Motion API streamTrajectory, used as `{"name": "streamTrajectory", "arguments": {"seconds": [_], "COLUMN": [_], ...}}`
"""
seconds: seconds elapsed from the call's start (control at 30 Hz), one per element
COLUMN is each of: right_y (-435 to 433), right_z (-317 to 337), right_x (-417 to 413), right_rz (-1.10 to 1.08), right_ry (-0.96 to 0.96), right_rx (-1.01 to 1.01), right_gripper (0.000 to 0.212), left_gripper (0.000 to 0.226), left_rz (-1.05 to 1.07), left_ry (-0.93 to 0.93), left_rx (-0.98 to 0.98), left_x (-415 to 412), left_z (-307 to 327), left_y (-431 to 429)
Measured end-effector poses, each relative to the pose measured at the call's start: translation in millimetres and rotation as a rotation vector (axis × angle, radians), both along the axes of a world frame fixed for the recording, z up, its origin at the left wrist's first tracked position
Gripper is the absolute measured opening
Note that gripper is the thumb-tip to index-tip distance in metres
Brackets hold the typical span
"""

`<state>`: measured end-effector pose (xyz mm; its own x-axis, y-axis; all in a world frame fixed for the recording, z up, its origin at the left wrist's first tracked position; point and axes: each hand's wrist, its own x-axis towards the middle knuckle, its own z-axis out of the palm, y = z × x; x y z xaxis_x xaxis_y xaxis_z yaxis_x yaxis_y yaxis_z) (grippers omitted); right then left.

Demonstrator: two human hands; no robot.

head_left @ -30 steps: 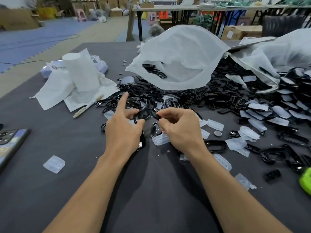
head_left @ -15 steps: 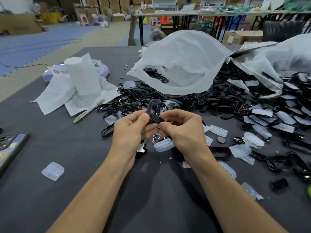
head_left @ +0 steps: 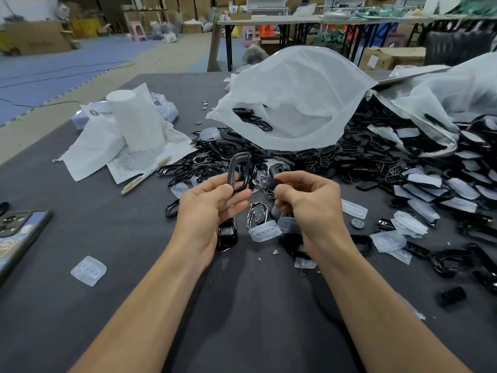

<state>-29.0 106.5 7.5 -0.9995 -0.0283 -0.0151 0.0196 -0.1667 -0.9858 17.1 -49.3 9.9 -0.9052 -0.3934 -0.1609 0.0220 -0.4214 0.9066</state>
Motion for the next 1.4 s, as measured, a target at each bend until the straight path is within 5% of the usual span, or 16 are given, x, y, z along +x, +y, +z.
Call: {"name": "streamTrajectory", "arguments": {"seconds": [0.3,0.47,0.7,0.87,1.4], "right_y": [4,11,9,9,5], "right_z": [3,10,8,5,8], "right_x": [-1,-2,-3,-3,3], "right_rz": [0.073,0.119,0.305,0.36,0.199], "right_ry": [-0.015,-0.048,-0.224,-0.195,-0.012], "right_rx": [-0.032,-0.152,-0.284,-0.188,-0.007], "right_gripper": [0.022,0.021,0.01,0.026,0.022], "left_gripper": [0.019,0.039,0.021,0.017,0.032], "left_rz": [-0.097,-0.145,-0.071,-0.068,-0.24], "left_ry": [-0.001,0.022,0.039,0.031,0.07], "left_rx": [-0.095,-0.265,-0.346,-0.473,-0.552], "left_x": [3,6,5,4,8], "left_z": [1,1,-3,-4,-3], "left_y": [-3,-5,-4,-1,0]}}
